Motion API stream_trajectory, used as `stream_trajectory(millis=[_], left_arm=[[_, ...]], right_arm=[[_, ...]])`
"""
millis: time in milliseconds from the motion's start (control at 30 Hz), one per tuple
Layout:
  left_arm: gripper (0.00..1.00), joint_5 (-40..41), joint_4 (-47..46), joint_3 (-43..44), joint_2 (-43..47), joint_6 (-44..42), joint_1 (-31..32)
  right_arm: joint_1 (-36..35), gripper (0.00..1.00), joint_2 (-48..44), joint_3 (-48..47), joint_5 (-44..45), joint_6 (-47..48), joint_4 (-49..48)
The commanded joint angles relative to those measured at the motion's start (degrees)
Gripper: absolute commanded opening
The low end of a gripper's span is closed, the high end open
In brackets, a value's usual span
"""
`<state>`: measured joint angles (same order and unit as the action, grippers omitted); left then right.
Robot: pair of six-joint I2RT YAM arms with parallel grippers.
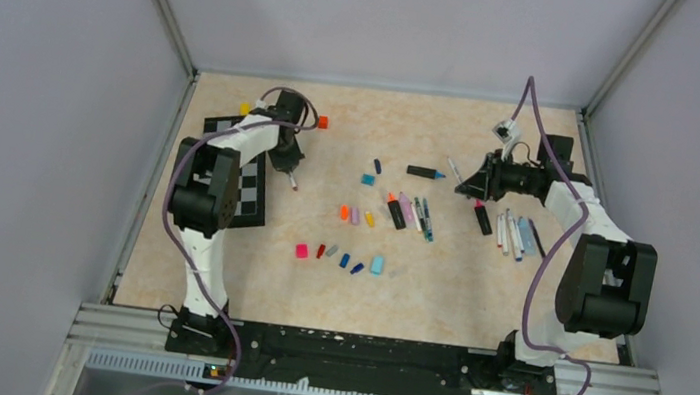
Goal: Open the pen caps
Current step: Pick up the pen from the center of the board.
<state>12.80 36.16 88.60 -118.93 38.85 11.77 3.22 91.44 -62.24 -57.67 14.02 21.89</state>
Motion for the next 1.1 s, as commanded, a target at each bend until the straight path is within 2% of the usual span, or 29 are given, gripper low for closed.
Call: stream_trajectory(millis=[0,133,267,400,500,567,633,833,967,1067], left_arm=[[0.0,-5.37,-7.29,-5.38,9.32,-3.24,-0.26],[0.0,-12.01,-14.15,-12.08,15.85,-5.57,-0.25],[0.0,-22.85,-25.18,-21.35,22.94,-7.36,-0.26],[0.0,-35.58,-41.71,-31.38,29.65,-6.31,-0.26],[0.0,-44.76,-57.62,-39.38,33.51,-2.16,-0.06],[0.0,-48.1,-66.16,-42.99,35.02,1.02,0.36],[0.0,-49.82,-73.73,-46.09,36.16,3.84,1.23],[0.0,-51.06,-90.4,-51.09,37.54,9.02,6.01],[0.0,-49.13,-94.68,-50.69,37.23,9.92,10.58],[0.0,-47.77,-95.74,-49.36,36.81,10.02,13.43]], right_arm=[[0.47,0.29,-2.72,0.59,-3.4,3.14,-0.63],[0.47,0.29,-4.78,1.43,-7.03,4.73,-0.73],[0.4,0.29,-6.79,1.62,-10.26,5.83,-0.65],[0.02,0.3,-10.41,1.58,-13.53,6.43,-1.48],[-0.97,0.3,-12.93,1.51,-14.5,7.5,-2.32],[-2.01,0.33,-14.03,1.08,-14.78,8.25,-2.48],[-2.84,0.36,-14.51,0.16,-14.95,8.34,-2.12],[-9.92,0.37,-14.45,-2.85,-16.16,4.58,-1.75],[-15.09,0.39,-14.41,-2.77,-15.38,0.1,-4.62],[-18.44,0.41,-14.22,-1.9,-12.02,-7.55,-9.62]])
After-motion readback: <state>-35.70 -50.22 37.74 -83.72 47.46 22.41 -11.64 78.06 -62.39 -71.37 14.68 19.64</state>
